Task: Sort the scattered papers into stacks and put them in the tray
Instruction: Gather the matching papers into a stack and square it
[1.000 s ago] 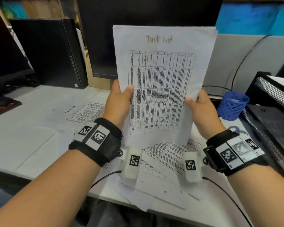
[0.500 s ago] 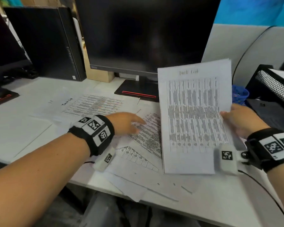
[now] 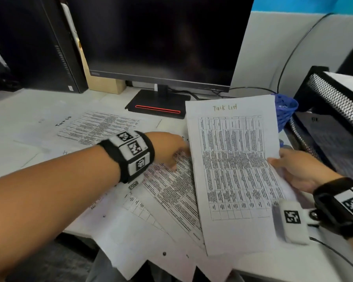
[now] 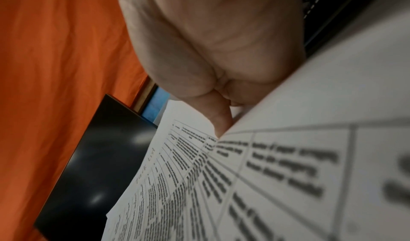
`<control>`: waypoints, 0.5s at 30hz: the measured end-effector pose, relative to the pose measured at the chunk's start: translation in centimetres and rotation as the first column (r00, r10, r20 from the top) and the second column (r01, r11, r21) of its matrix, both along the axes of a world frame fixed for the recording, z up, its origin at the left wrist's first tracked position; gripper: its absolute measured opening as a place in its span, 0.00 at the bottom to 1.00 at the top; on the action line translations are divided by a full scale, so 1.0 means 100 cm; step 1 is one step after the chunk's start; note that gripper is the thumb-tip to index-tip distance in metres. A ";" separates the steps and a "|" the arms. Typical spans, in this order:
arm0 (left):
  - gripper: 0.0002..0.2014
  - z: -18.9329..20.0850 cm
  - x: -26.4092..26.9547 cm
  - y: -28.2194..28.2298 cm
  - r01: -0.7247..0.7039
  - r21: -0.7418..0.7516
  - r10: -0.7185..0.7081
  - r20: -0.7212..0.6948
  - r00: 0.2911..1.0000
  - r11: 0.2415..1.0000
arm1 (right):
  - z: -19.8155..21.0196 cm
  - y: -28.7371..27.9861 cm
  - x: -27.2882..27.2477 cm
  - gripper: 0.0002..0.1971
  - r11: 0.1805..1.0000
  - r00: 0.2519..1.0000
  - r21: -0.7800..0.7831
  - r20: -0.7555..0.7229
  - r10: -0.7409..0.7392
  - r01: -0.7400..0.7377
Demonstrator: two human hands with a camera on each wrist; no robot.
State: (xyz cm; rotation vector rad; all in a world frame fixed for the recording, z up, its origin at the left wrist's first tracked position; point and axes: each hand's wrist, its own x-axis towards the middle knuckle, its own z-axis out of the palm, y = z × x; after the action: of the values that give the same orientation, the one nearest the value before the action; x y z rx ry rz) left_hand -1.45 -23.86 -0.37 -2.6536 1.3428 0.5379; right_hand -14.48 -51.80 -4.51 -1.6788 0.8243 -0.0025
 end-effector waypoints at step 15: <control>0.21 -0.012 0.044 -0.076 -0.193 0.143 0.178 0.113 0.978 0.971 | -0.002 -0.005 0.006 0.12 0.976 0.993 0.215 0.100 -0.061 0.038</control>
State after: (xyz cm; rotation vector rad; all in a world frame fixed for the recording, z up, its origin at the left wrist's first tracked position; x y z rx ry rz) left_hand 2.90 -31.41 -1.58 -2.6551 0.9905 0.4993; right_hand -13.84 -52.29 -4.70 -1.4444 0.7585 -0.0363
